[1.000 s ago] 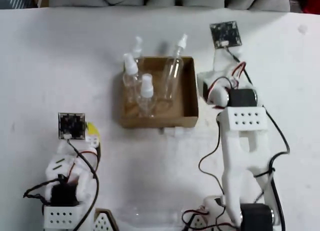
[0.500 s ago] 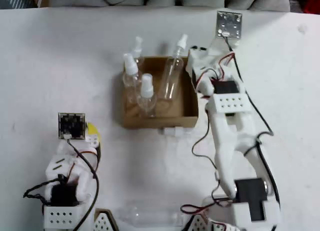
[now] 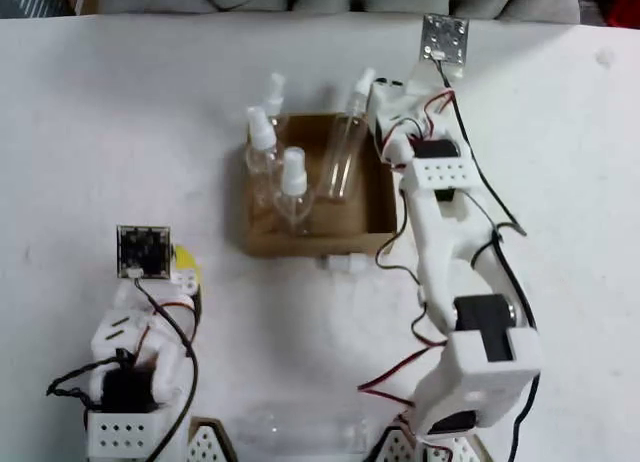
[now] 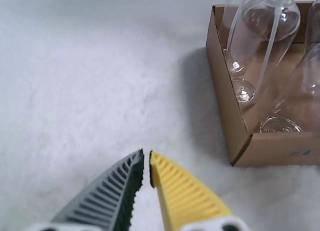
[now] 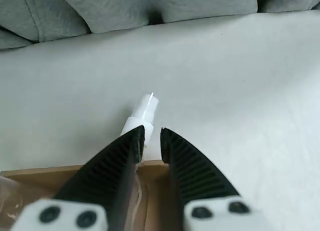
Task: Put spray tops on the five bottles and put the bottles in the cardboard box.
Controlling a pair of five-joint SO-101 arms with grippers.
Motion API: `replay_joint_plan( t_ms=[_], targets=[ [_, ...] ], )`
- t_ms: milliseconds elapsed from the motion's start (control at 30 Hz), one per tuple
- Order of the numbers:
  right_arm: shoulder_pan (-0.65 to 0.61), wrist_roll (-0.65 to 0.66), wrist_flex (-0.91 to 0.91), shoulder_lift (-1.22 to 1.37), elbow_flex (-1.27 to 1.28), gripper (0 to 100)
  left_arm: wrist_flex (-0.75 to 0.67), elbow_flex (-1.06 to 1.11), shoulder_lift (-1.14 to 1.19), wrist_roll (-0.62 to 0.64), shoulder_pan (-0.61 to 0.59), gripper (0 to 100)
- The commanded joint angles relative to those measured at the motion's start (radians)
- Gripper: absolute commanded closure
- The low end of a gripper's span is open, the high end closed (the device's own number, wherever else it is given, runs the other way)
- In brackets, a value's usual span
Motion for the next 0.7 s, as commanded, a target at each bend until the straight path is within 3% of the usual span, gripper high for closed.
replay_joint_plan(
  t_ms=[0,333,667],
  targets=[
    [0.012,-0.011,-0.010,-0.010,-0.060,97.5,-0.031,-0.002,-0.013,-0.011,-0.010,98],
    [0.044,0.017,0.444,-0.183,-0.054,97.1,-0.035,-0.002,-0.013,-0.011,-0.008,98],
    [0.163,0.078,0.888,-0.275,-0.048,97.5,-0.031,-0.002,-0.013,-0.011,-0.008,98]
  ],
)
